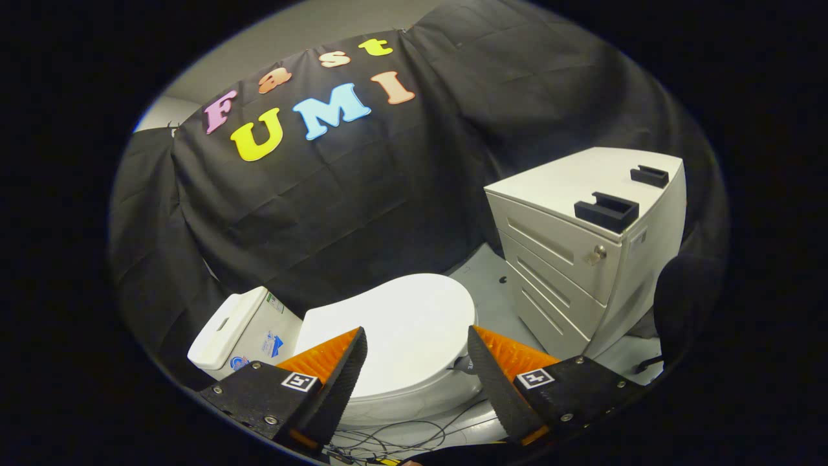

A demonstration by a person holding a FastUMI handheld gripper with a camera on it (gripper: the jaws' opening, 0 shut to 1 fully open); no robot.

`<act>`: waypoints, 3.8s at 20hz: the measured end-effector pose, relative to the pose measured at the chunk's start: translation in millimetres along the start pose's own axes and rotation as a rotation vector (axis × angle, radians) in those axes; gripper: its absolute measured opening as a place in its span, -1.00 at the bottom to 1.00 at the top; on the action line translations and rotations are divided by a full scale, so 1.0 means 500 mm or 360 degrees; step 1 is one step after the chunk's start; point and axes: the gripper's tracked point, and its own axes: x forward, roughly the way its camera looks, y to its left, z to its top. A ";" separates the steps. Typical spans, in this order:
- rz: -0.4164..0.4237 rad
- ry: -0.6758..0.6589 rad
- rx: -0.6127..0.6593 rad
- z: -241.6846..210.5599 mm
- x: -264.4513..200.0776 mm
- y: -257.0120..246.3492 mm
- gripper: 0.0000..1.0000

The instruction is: Open the toilet lid.

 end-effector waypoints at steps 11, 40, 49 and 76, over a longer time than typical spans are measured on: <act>-0.0198 0.0233 0.0194 -0.123 0.095 -0.102 0.90; -0.0094 0.0285 0.0838 -0.209 0.209 -0.171 -0.59; -0.0100 0.0304 0.0597 -0.169 0.190 -0.149 -0.99; 0.0006 -0.0080 -0.0141 0.097 0.035 0.133 -1.00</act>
